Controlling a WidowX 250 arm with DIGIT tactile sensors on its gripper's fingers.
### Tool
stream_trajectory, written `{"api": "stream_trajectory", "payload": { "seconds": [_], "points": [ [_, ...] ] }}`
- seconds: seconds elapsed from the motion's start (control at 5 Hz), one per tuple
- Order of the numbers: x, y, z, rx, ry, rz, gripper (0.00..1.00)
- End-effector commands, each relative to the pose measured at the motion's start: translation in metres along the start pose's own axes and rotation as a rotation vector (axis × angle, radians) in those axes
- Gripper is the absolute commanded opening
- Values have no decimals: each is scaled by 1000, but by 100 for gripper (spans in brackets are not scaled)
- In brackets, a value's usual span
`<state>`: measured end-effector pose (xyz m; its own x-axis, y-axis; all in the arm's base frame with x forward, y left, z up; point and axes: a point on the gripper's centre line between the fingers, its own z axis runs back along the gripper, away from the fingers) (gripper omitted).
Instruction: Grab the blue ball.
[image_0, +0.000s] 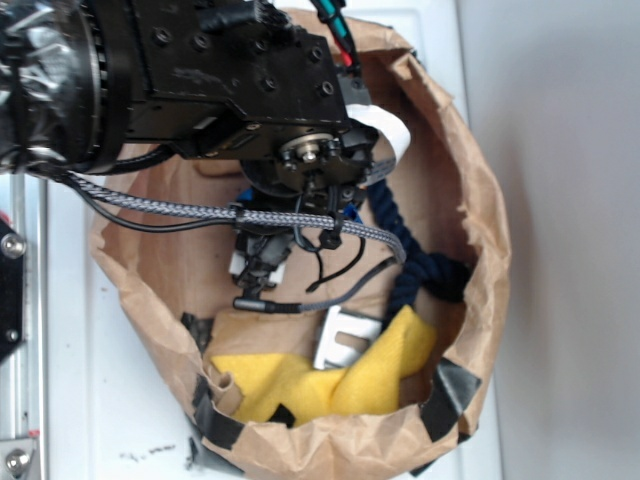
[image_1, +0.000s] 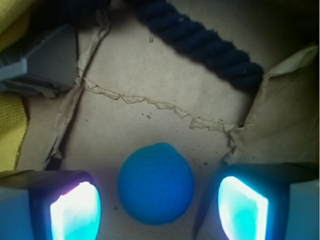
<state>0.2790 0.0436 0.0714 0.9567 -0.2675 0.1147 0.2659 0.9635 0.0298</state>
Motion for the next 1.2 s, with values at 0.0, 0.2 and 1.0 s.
{"api": "stream_trajectory", "payload": {
  "seconds": [0.0,0.2,1.0],
  "points": [
    [21,-8,-20,16,-24,-20,100],
    [23,-13,-30,23,-18,-35,100],
    [15,-8,-13,32,-56,1,0]
  ]
}}
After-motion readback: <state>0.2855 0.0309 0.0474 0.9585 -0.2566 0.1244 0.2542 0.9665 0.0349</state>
